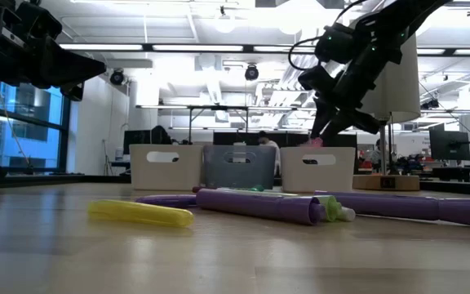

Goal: Pick & Place Markers
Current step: Put the pink pen into the right white bin, then put the right purple highlighter pen into the left white bin

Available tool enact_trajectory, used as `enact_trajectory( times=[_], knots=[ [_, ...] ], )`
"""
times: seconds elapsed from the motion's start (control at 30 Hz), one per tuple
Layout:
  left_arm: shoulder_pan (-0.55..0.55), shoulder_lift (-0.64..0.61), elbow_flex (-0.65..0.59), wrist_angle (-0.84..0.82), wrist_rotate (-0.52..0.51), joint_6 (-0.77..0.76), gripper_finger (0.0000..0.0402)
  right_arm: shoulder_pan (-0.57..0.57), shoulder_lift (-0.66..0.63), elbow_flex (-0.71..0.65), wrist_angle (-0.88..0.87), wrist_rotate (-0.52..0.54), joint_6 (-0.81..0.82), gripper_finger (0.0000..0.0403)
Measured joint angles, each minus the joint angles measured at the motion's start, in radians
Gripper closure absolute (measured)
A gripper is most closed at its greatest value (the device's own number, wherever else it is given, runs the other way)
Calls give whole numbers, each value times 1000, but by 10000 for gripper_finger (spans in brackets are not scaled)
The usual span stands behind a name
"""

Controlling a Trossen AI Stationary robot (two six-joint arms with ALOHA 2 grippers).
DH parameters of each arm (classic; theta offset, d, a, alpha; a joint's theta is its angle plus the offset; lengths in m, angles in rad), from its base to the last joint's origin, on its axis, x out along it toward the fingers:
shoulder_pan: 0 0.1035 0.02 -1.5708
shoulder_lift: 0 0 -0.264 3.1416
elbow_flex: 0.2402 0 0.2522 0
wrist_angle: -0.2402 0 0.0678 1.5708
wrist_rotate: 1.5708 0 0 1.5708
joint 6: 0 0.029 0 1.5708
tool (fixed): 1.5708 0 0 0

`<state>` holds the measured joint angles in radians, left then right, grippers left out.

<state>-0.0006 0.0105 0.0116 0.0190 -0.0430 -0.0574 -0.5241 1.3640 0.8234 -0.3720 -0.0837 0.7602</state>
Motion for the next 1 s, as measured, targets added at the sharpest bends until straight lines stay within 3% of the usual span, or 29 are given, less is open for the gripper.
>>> enact_trajectory(
  times=[0.37, 0.67, 1.0],
  knots=[
    [0, 0, 0, 0, 0, 0, 400, 62, -39, 0, -6, -2, 34, 254],
    [0, 0, 0, 0, -1, 0, 400, 207, -112, 0, -5, -29, -101, 263],
    [0, 0, 0, 0, -1, 0, 400, 458, -117, 0, -5, -82, -236, 263]
  ],
)
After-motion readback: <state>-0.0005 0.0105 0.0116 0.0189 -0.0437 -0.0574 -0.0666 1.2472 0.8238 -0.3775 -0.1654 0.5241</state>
